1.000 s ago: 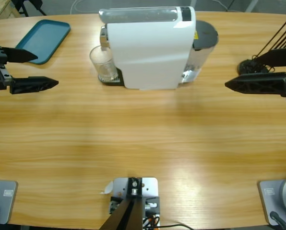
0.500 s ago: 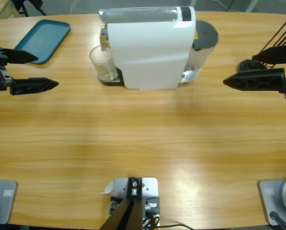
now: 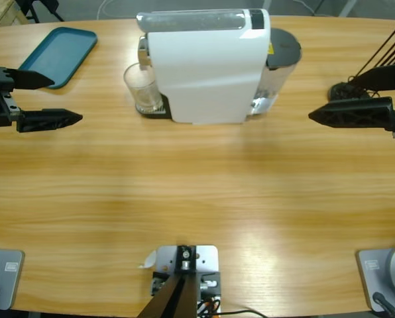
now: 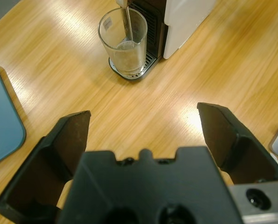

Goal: Pour coffee

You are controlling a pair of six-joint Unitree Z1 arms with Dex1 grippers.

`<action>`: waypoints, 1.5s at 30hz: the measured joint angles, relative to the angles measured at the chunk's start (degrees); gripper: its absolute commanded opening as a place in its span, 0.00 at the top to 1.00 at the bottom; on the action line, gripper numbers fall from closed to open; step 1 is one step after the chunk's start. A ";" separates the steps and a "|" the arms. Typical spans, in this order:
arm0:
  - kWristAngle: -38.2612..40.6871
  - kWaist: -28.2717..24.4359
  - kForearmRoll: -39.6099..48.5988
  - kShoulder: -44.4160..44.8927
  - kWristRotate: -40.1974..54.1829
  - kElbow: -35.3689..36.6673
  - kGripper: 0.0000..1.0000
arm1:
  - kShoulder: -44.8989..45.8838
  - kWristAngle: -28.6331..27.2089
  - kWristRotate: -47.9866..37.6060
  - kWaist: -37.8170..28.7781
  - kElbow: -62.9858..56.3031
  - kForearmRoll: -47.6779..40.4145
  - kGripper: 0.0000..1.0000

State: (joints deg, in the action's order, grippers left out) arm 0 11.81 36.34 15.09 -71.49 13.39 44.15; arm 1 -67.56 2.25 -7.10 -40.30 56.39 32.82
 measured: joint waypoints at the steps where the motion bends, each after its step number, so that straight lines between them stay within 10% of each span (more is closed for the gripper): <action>1: 0.00 0.00 0.00 0.00 0.08 0.00 0.00 | -0.10 0.00 0.00 0.00 0.23 0.05 0.00; 45: 5.89 -3.96 -9.48 -9.84 13.31 -0.56 0.00 | -0.34 0.27 0.00 0.00 3.64 10.36 0.00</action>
State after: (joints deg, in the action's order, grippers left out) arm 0 17.70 32.38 5.62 -81.33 26.70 43.60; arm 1 -67.90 2.52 -7.10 -40.30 60.03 43.18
